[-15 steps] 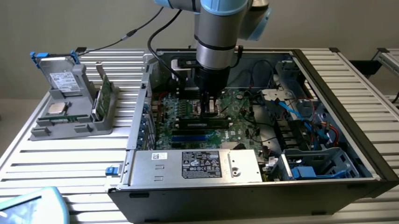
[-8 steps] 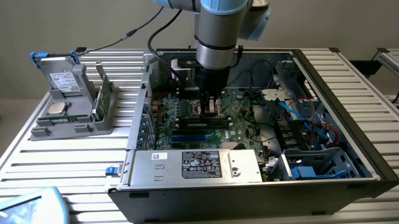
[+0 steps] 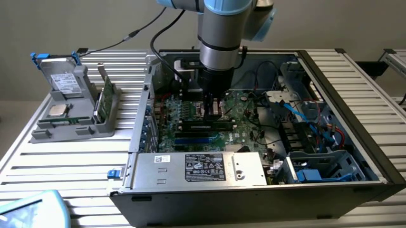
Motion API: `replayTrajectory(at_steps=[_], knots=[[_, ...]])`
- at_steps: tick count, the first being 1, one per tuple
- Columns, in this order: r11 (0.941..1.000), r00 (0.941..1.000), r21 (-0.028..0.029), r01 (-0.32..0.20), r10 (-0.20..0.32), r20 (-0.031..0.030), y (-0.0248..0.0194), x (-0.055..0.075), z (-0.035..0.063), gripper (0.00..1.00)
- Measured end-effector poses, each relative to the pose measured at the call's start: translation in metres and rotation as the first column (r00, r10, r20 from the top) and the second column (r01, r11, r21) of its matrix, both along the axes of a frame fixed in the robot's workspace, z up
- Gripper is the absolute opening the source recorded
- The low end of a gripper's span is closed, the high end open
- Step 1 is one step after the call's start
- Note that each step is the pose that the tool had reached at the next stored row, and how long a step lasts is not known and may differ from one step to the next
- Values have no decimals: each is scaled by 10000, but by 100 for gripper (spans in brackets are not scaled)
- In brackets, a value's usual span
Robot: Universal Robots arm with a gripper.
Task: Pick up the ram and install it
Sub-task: 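Press down the ram until it locks into place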
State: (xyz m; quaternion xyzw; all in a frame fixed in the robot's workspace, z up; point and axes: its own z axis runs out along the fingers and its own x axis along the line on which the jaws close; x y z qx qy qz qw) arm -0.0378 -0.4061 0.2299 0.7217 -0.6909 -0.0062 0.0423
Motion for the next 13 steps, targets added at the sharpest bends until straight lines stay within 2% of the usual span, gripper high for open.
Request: replayTrajectory(at_steps=[7,13], knots=[[10000,10000,3,0,0,3,0,13,25,18],[10000,10000,12,-11,11,-29,0,169,25,18]])
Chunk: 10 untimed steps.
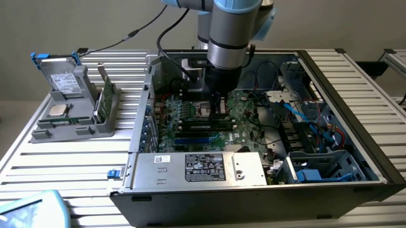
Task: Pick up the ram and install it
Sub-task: 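Press down the ram until it locks into place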
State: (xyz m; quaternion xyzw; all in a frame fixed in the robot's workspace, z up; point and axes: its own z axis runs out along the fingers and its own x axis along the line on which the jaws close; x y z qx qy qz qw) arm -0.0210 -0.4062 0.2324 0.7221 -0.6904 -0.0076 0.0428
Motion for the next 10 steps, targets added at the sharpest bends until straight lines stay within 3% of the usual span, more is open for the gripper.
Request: replayTrajectory(at_steps=[4,6,7,10], knots=[[10000,10000,3,-3,3,-20,0,80,0,18],[10000,10000,2,-3,3,-24,0,101,0,16],[10000,10000,3,-3,3,-25,0,109,0,10],[10000,10000,3,-3,3,-29,0,133,0,10]])
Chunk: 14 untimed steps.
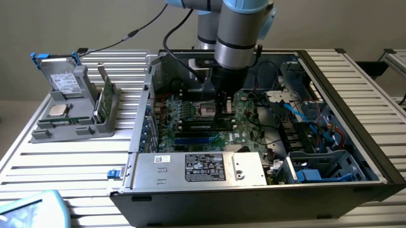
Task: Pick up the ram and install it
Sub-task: 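Press down the ram until it locks into place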
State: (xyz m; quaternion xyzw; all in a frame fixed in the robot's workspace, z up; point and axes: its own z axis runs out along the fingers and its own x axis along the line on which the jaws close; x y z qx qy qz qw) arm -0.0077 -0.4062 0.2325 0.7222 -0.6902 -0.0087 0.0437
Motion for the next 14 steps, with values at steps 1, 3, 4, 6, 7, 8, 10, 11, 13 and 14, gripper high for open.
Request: replayTrajectory(at_steps=[1,3,4,6,7,8,10,11,13,14], knots=[[10000,10000,1,0,0,-2,0,9,0,10],[10000,10000,1,0,0,-7,0,33,0,10],[10000,10000,0,0,0,-10,0,45,0,10],[10000,10000,1,0,0,-11,0,53,0,10],[10000,10000,0,1,-1,-11,0,53,0,10],[10000,10000,1,1,-1,-11,0,53,0,10],[10000,10000,7,0,0,-10,1,53,-2,10],[10000,10000,13,1,-1,-9,0,53,-3,10],[10000,10000,28,0,0,-5,0,53,-6,10],[10000,10000,36,1,-1,-3,0,53,-8,10]])
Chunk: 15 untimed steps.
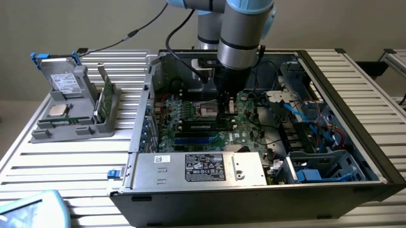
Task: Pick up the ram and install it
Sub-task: 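Press down the ram until it locks into place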
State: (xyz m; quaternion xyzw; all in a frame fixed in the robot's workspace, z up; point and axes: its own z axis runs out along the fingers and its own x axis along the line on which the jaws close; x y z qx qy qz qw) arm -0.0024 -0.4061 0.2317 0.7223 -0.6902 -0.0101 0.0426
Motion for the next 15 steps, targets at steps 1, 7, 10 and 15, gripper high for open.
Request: replayTrajectory(at_steps=[1,7,10,15], knots=[[10000,10000,10,-1,1,3,0,0,-2,10],[10000,10000,49,-1,1,11,0,0,-13,10],[10000,10000,57,-1,1,14,0,0,-18,10],[10000,10000,65,-1,1,29,0,0,-30,10]])
